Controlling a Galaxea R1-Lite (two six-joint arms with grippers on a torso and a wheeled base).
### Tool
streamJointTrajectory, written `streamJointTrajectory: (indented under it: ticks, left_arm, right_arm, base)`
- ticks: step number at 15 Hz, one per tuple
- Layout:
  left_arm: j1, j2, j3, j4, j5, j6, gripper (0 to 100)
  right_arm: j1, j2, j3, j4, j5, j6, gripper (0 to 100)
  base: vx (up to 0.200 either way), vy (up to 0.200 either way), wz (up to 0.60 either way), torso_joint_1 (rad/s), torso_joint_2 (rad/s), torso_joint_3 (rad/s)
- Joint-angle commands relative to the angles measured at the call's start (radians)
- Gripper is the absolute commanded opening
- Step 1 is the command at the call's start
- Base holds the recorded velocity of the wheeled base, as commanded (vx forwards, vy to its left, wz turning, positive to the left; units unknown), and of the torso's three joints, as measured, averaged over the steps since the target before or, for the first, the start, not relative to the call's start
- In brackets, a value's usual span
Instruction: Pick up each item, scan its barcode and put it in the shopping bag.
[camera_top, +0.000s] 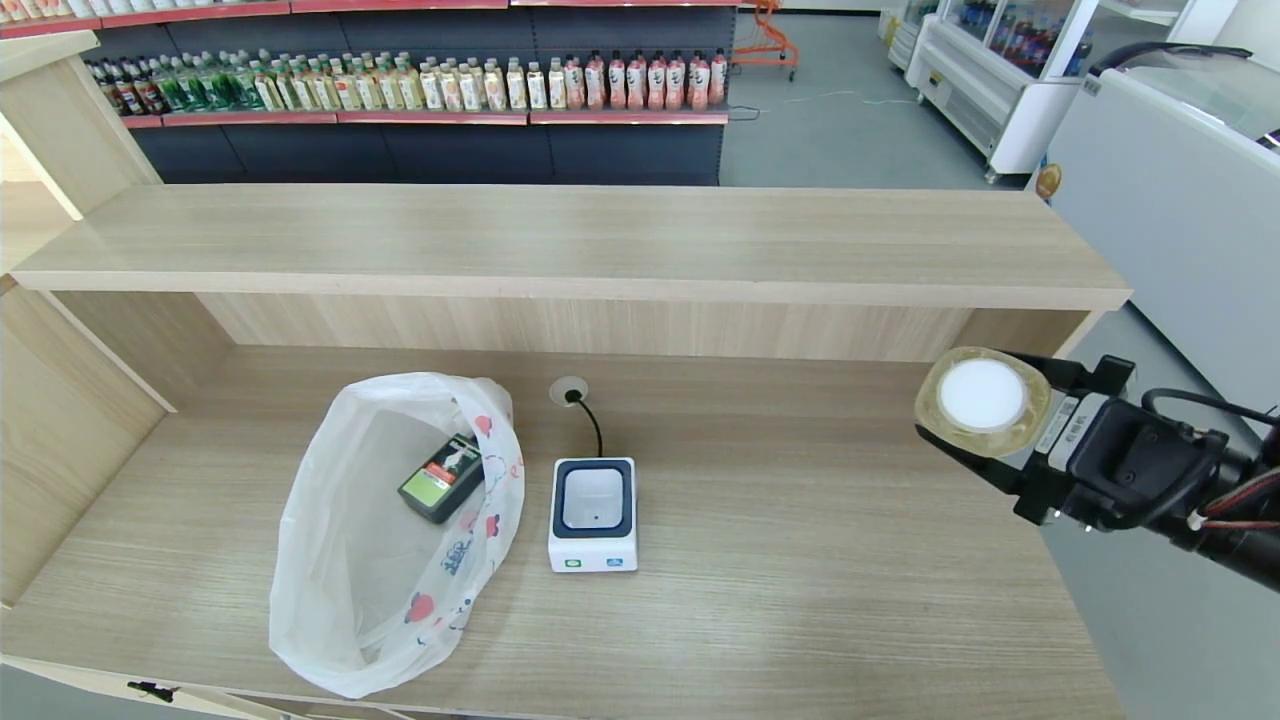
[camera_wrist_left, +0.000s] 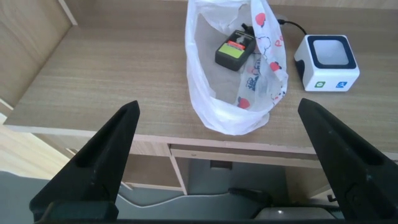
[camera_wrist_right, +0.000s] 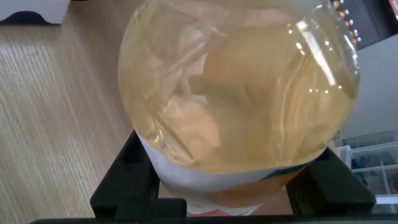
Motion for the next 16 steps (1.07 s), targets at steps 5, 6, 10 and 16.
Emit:
streamJointTrajectory:
  ticks: [5, 6, 10, 16]
  left_arm:
    - [0.0, 0.0, 0.0, 0.0, 0.001, -0.003, 100]
    - [0.0, 0.0, 0.002, 0.0, 0.001, -0.004, 100]
    - [0.0, 0.0, 0.0, 0.0, 0.001, -0.004, 100]
    - [0.0, 0.0, 0.0, 0.0, 0.001, -0.003, 100]
  right_arm:
    - [0.066, -0.062, 0.013, 0.002, -0.001, 0.0, 0]
    - [0.073, -0.071, 0.015, 0.003, -0.008, 0.001, 0]
    - [0.078, -0.112, 0.018, 0.069, -0.019, 0.027, 0]
    - [0.056, -0.028, 0.041, 0.077, -0.011, 0.124, 0]
  base:
    - [0.0, 0.12, 0.0, 0.0, 0.0, 0.003]
    - [0.0, 0.2, 0.0, -0.002, 0.0, 0.002]
    - [0.0, 0.2, 0.0, 0.006, 0.01, 0.0]
    - [0.0, 0.2, 0.0, 0.004, 0.0, 0.004]
